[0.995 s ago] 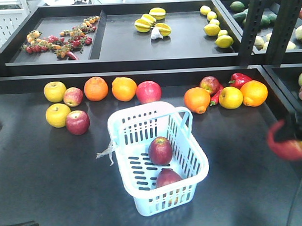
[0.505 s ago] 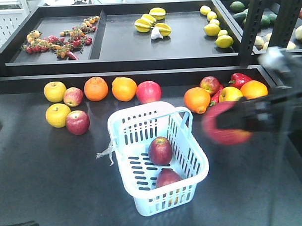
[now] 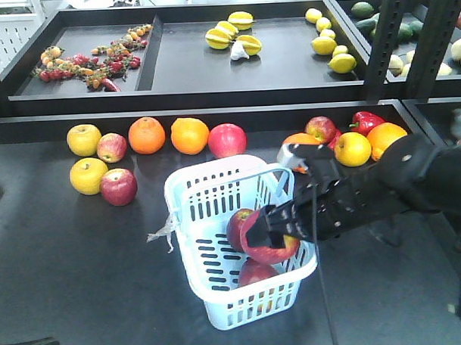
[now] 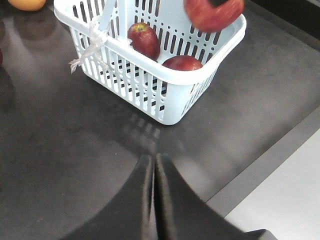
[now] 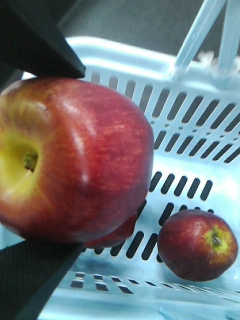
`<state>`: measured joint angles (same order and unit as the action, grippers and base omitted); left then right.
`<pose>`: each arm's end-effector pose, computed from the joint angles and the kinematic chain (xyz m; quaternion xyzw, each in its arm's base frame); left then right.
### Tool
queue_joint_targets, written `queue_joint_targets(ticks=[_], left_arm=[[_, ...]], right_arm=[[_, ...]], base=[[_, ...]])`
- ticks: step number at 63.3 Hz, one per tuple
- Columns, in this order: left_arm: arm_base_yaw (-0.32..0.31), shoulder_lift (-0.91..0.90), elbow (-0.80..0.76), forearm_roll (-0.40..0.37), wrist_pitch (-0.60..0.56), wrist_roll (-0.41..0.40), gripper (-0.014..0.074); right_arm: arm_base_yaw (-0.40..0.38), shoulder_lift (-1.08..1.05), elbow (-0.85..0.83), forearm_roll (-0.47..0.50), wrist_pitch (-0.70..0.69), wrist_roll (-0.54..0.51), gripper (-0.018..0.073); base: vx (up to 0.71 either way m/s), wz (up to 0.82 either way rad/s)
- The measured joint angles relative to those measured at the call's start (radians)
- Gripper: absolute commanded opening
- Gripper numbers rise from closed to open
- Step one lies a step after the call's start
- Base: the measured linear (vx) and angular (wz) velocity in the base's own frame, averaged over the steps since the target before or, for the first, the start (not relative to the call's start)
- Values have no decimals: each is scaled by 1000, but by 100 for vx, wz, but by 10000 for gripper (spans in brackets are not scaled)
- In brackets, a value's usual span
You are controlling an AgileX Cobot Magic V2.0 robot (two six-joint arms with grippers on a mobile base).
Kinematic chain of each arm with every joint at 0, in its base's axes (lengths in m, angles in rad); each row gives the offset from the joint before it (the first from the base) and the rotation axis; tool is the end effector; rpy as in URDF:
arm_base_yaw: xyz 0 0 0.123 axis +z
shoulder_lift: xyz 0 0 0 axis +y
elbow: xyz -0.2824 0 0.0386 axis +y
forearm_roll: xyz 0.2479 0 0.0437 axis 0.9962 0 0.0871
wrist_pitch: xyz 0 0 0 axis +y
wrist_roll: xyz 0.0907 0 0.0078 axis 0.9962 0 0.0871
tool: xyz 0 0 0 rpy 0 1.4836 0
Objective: Pick three apples into basket with both arms
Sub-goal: 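Lift the held red apple and carry it over the basket, then lower the apple into the basket and open the right gripper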
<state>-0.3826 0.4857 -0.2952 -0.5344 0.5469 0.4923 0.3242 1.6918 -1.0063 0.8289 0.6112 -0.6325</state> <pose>0.0773 -0.0572 0.2363 0.2383 0.8425 -0.1994 0.4400 0.3039 0.1428 0.2044 -0.1633 0.9296 0.2579 0.2065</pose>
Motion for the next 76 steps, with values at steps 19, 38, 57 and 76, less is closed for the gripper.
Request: queue_joint_targets(ticks=[19, 38, 57, 76], left_arm=[[0, 0, 0, -1, 0, 0, -6], [0, 0, 0, -1, 0, 0, -6], [0, 0, 0, -1, 0, 0, -6], [0, 0, 0, -1, 0, 0, -6]], right_arm=[[5, 15, 0, 19, -34, -93, 381], [5, 15, 0, 64, -55, -154, 640], [5, 15, 0, 72, -61, -154, 568], [5, 10, 0, 72, -32, -154, 305]], base=[[0, 0], [0, 0], [0, 0], [0, 0]])
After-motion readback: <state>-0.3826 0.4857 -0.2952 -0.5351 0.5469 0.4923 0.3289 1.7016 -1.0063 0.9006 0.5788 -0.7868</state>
